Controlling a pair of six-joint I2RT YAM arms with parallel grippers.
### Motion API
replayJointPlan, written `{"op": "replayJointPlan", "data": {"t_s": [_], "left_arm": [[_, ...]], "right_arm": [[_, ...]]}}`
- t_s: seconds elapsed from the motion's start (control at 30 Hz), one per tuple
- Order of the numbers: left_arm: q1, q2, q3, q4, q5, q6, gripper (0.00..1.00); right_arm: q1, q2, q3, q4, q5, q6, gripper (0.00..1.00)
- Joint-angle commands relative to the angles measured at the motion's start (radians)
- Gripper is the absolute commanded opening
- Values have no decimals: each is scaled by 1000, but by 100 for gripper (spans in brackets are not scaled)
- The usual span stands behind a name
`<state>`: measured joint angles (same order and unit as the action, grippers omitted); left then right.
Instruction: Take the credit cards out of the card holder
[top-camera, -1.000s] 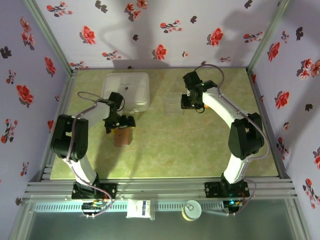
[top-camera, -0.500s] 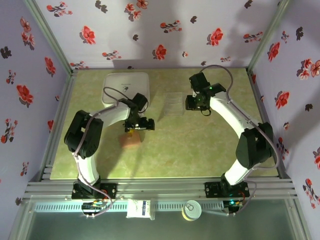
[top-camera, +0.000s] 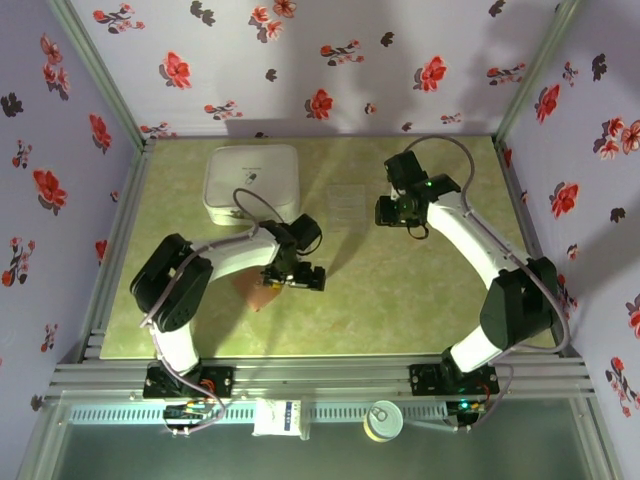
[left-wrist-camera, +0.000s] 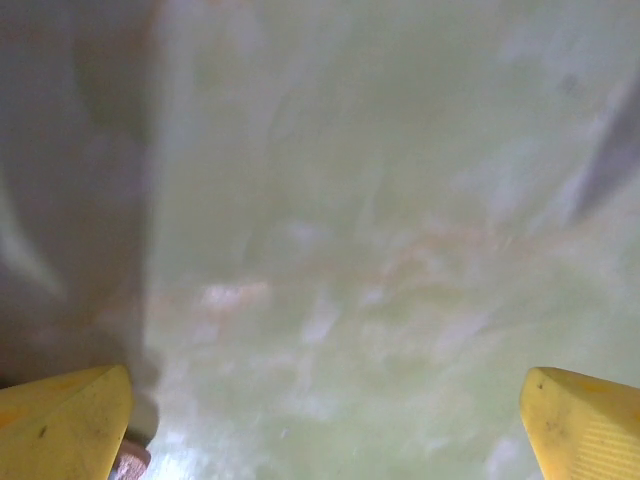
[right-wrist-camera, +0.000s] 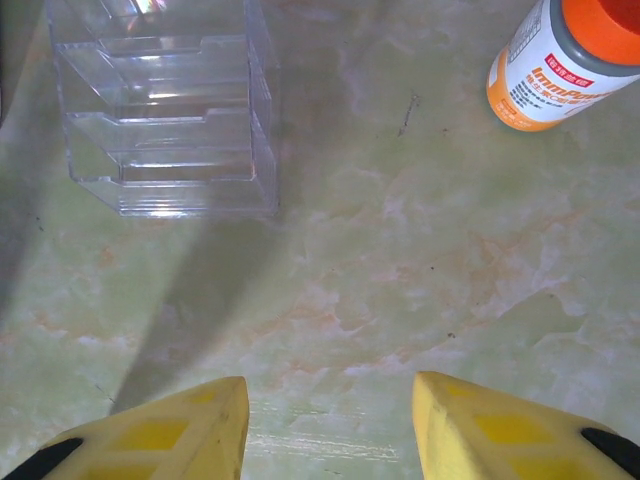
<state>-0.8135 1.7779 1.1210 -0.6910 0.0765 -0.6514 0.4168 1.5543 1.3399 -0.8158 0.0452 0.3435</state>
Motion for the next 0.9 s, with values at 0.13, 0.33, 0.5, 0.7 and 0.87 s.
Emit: {"op": "replayJointPlan", "data": {"t_s": [0.13,0.33,0.5,0.7,0.87], "left_arm": [[-6,-224,-142,-76,-87,-91,100],[30,-344,-151,-171,-206,-134,100],[133,-382,-200,-161,-210,-185,100],[189,-338,-219,-155,-256,-232,100],[214,-268,-260,-81,-209,-242,100]], "right_arm": [[-6,-32,-17,-2,-5,17,49],[-6,-14,5,-3,-12,5,50],[-6,9,25,-12,-24,-8,51],[-4,35,54,-28,-46,-21,52],[-6,54,74,-27,-50,-38,53]]}}
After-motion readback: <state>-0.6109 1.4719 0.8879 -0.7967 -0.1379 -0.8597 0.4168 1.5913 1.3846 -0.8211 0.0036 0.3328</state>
